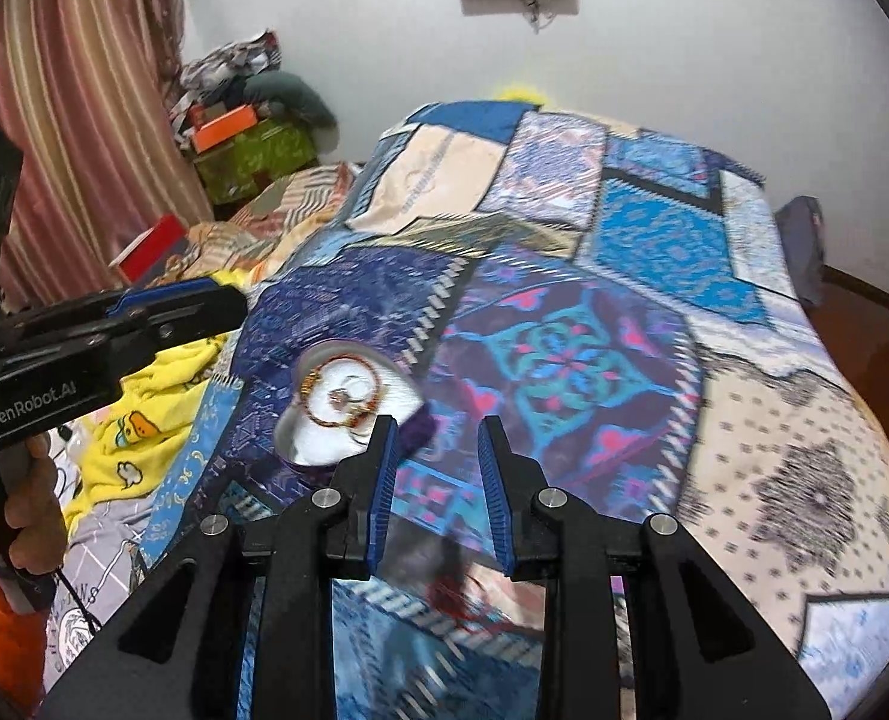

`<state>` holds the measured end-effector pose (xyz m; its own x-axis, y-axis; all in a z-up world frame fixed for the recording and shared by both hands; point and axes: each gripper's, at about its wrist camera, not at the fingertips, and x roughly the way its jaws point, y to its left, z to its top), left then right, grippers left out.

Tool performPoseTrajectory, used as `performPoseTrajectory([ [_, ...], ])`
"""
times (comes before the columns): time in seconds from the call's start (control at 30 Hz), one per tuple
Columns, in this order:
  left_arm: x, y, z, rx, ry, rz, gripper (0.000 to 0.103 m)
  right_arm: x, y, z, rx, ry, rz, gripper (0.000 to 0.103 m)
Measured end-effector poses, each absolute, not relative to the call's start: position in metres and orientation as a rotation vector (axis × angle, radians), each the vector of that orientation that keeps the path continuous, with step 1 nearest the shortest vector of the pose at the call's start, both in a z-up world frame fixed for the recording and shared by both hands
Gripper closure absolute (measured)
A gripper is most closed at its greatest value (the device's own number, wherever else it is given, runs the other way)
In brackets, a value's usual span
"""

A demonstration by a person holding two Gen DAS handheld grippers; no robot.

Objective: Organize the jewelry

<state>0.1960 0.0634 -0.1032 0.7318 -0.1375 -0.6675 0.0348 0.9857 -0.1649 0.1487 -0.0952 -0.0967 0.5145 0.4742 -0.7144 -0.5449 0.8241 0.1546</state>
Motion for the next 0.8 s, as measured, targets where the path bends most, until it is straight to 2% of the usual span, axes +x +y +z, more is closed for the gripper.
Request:
performPoseTrajectory([
  [0.37, 0.182, 0.019, -0.111, -0.092, 0.805, -0.159, 0.069, 0.134, -0.165, -0.09, -0.058, 0.822, 0.474, 0.078],
  [0.8, 0.181, -0.032, -0.173, -0.054, 0.989, -0.238, 0.068, 0.121, -0.21, -0.127, -0.076, 0.934, 0.399, 0.078],
])
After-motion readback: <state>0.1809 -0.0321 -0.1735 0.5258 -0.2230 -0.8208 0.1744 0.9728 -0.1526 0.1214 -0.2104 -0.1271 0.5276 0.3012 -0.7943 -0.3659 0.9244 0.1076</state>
